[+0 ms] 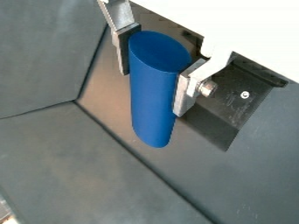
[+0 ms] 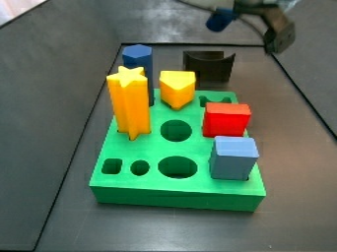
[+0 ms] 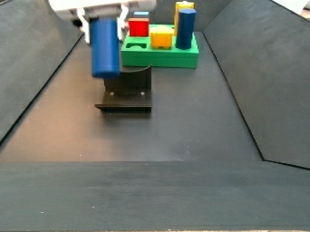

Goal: Pick up the oval object. Move up. Place the oval object on the fixture. Regrasp the oval object. Move to above the board. Insert the oval object.
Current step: Move to above the board.

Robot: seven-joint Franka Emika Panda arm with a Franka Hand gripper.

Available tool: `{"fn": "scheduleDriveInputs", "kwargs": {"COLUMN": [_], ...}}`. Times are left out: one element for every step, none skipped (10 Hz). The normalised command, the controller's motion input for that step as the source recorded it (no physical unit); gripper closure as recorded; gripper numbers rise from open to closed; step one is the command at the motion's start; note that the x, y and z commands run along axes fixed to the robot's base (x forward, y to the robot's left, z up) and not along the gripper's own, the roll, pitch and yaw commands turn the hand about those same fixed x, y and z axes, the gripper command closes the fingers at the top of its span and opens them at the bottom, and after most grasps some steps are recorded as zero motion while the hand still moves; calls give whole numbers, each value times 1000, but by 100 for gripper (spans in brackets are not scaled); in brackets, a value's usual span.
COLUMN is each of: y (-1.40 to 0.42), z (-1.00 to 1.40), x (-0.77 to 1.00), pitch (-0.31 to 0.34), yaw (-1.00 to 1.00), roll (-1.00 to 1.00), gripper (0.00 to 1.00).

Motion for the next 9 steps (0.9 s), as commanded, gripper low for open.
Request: {"fn": "scheduleDriveInputs", "kwargs": {"y": [101, 95, 80, 72, 51, 31, 16, 5, -1], "z": [1000, 1000, 1000, 1000, 1000, 989, 817, 648, 489], "x": [187, 183, 170, 163, 147, 131, 92, 58, 32], "pitch": [228, 202, 148, 118, 61, 37, 18, 5, -6], "yaw": [177, 194, 210, 210, 194, 174, 148, 123, 97], "roll": [-29, -29, -28, -29, -31, -31, -32, -35, -39], "gripper": [100, 100, 100, 100, 100, 100, 100, 100, 100]}}
